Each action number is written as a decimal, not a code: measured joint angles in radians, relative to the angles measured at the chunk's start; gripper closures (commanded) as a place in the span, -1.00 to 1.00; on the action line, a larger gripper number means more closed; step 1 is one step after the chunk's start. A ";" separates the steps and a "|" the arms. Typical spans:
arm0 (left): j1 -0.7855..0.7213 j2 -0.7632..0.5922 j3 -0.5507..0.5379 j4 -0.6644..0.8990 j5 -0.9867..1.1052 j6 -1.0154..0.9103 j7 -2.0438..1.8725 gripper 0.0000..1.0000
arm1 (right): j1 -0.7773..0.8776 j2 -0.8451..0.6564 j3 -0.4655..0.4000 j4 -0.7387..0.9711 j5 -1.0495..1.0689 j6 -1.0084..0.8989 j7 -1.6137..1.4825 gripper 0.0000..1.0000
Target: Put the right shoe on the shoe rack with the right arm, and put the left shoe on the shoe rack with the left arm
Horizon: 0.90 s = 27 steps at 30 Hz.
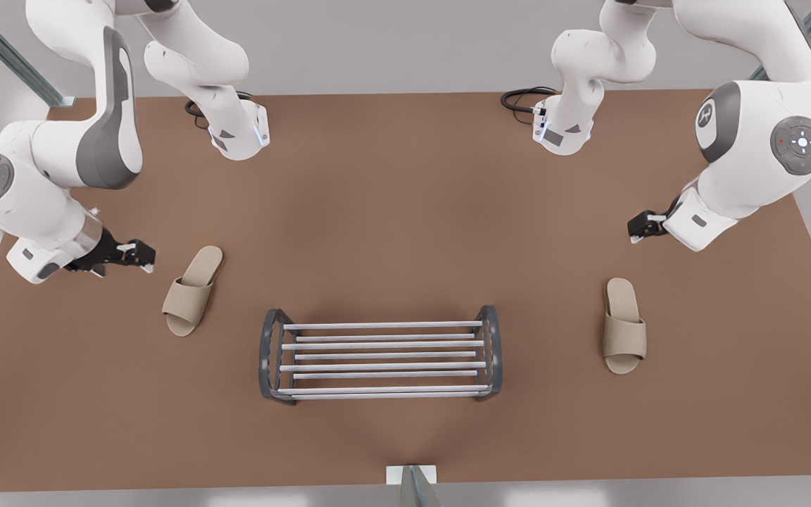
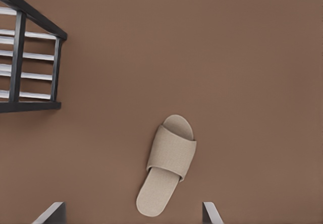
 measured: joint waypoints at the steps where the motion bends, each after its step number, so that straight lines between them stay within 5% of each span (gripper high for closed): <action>1: 0.000 0.006 0.001 0.001 0.001 0.002 -0.002 -1.00 | -0.003 0.000 0.000 -0.010 -0.001 0.017 0.008 -1.00; 4: 0.010 0.010 0.009 -0.065 -0.007 0.001 -0.008 -1.00 | -0.007 0.002 0.000 -0.030 -0.003 0.059 0.030 -1.00; 7: 0.025 -0.084 0.125 -0.528 -0.269 0.219 -0.040 -1.00 | -0.009 -0.001 0.007 -0.049 -0.015 0.099 0.053 -1.00; 11: 0.087 -0.119 0.336 -0.929 -0.866 0.516 0.096 -1.00 | -0.029 -0.024 0.120 -0.118 -0.142 0.147 0.120 -1.00; 15: 0.374 -0.106 0.393 -1.179 -1.605 0.777 0.439 -1.00 | 0.012 -0.073 0.274 -0.219 -0.333 0.183 0.216 -1.00; 18: 0.520 -0.044 0.451 -1.221 -2.002 0.827 0.747 -1.00 | 0.094 -0.106 0.348 -0.311 -0.508 0.202 0.284 -1.00; 22: 0.031 0.051 0.435 -1.187 -2.236 0.824 1.116 -1.00 | 0.308 -0.109 0.347 -0.410 -0.707 0.258 0.344 -1.00; 27: 0.017 0.063 0.394 -1.164 -2.388 0.828 1.480 -1.00 | 0.609 -0.112 0.312 -0.517 -1.019 0.369 0.320 -1.00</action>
